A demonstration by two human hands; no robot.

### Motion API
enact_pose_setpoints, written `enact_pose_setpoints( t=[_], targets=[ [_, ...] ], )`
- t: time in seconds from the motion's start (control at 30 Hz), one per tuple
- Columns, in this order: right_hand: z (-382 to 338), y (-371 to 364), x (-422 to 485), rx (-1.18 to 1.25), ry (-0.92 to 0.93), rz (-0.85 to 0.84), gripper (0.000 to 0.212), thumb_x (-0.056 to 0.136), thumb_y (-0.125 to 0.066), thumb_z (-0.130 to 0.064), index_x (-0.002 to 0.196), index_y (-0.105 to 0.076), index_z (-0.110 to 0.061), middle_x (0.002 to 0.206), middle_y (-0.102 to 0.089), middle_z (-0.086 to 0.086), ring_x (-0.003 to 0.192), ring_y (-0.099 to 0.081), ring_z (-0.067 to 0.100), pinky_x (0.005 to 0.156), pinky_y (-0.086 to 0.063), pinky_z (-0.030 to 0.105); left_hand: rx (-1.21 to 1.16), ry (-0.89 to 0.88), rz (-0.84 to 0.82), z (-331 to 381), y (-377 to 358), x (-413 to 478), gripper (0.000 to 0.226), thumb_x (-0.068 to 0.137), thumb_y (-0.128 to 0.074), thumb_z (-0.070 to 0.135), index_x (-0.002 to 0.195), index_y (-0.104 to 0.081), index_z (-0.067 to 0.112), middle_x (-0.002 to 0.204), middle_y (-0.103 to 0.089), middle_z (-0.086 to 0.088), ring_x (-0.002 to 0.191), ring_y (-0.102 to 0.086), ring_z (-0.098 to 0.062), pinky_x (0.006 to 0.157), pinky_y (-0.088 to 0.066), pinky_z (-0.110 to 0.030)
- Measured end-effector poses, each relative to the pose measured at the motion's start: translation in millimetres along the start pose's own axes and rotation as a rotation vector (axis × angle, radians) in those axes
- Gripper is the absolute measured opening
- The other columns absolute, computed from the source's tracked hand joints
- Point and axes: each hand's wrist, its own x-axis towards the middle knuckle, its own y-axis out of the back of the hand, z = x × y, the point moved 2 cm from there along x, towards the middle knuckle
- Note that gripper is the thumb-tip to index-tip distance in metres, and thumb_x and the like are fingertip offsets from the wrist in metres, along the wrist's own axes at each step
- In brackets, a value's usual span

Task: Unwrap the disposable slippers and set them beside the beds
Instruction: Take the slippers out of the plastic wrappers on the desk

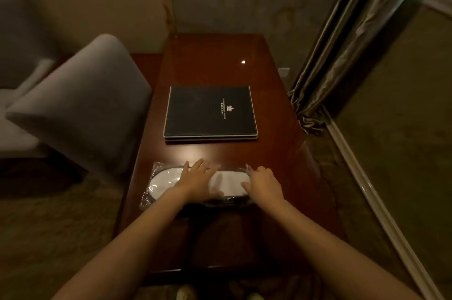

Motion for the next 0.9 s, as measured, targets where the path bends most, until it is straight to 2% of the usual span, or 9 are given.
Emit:
enact_pose_setpoints(
  t=[0.03, 0.1, 0.17, 0.3, 0.4, 0.53, 0.7, 0.83, 0.9],
  targets=[
    [-1, -2, -3, 0.003, -0.025, 0.003, 0.052, 0.091, -0.051, -0.039, 0.137, -0.042, -0.016, 0.120, -0.054, 0.009, 0.112, -0.047, 0.024, 0.087, -0.046, 0.033, 0.034, -0.015, -0.007, 1, -4, 0, 0.091, 0.078, -0.052, 0.066, 0.150, -0.009, 0.032, 0.161, 0.000, -0.004, 0.148, 0.006, -0.022, 0.116, 0.007, -0.054],
    [0, -10, -7, 0.027, -0.051, 0.042, 0.046, 0.091, -0.051, -0.038, 0.129, -0.049, -0.012, 0.119, -0.053, 0.008, 0.111, -0.046, 0.023, 0.088, -0.046, 0.033, 0.086, -0.042, -0.010, 1, -10, 2, 0.102, 0.072, -0.055, 0.069, 0.150, -0.001, 0.031, 0.161, 0.006, -0.005, 0.148, 0.011, -0.023, 0.114, 0.012, -0.054],
    [1, -17, -10, 0.023, -0.046, 0.069, 0.039, 0.092, -0.050, -0.035, 0.121, -0.055, -0.010, 0.118, -0.052, 0.007, 0.110, -0.046, 0.022, 0.088, -0.047, 0.033, 0.113, -0.057, -0.014, 1, -16, 5, 0.109, 0.069, -0.059, 0.069, 0.150, 0.004, 0.031, 0.161, 0.009, -0.006, 0.148, 0.012, -0.024, 0.114, 0.012, -0.053],
    [4, -28, -11, 0.067, -0.023, 0.149, 0.033, 0.095, -0.047, -0.030, 0.119, -0.057, -0.011, 0.117, -0.054, 0.005, 0.108, -0.047, 0.019, 0.087, -0.047, 0.029, 0.137, -0.063, -0.057, -2, -22, 11, 0.117, 0.067, -0.064, 0.066, 0.149, 0.010, 0.030, 0.161, 0.010, -0.007, 0.147, 0.012, -0.025, 0.115, 0.011, -0.053],
    [4, -31, -10, 0.078, -0.012, 0.206, 0.028, 0.096, -0.045, -0.024, 0.114, -0.061, -0.010, 0.114, -0.056, 0.005, 0.104, -0.048, 0.018, 0.081, -0.046, 0.027, 0.151, -0.066, -0.034, -4, -26, 12, 0.117, 0.067, -0.066, 0.064, 0.150, 0.007, 0.027, 0.161, 0.000, -0.007, 0.148, 0.004, -0.025, 0.116, 0.007, -0.054],
    [1, -34, -5, 0.058, -0.038, 0.234, 0.018, 0.093, -0.047, -0.012, 0.095, -0.064, -0.007, 0.105, -0.058, 0.005, 0.096, -0.050, 0.018, 0.069, -0.041, 0.025, 0.169, -0.057, 0.035, -3, -28, 15, 0.116, 0.065, -0.068, 0.062, 0.151, -0.002, 0.021, 0.154, -0.020, -0.005, 0.144, -0.014, -0.024, 0.116, -0.002, -0.054],
    [3, -36, 0, 0.062, -0.027, 0.271, 0.021, 0.092, -0.045, -0.008, 0.102, -0.063, -0.008, 0.105, -0.061, 0.006, 0.095, -0.054, 0.019, 0.074, -0.045, 0.027, 0.141, -0.061, 0.048, 0, -25, 20, 0.110, 0.063, -0.070, 0.056, 0.149, -0.013, 0.020, 0.148, -0.028, -0.005, 0.139, -0.023, -0.024, 0.114, -0.007, -0.056],
    [8, -30, -1, 0.209, -0.077, 0.339, 0.021, 0.093, -0.048, -0.016, 0.102, -0.065, -0.010, 0.099, -0.063, 0.003, 0.090, -0.058, 0.015, 0.073, -0.048, 0.025, 0.125, -0.081, 0.085, -1, -16, 17, 0.106, 0.061, -0.071, 0.055, 0.147, -0.018, 0.022, 0.144, -0.032, -0.003, 0.136, -0.026, -0.023, 0.114, -0.009, -0.055],
    [11, -22, -3, 0.367, -0.136, 0.397, 0.017, 0.092, -0.052, -0.016, 0.097, -0.067, -0.012, 0.095, -0.062, -0.001, 0.083, -0.057, 0.012, 0.066, -0.046, 0.017, 0.099, -0.070, 0.117, -4, -10, 13, 0.106, 0.059, -0.071, 0.055, 0.147, -0.020, 0.024, 0.143, -0.033, -0.003, 0.135, -0.027, -0.022, 0.114, -0.010, -0.054]
  ],
)
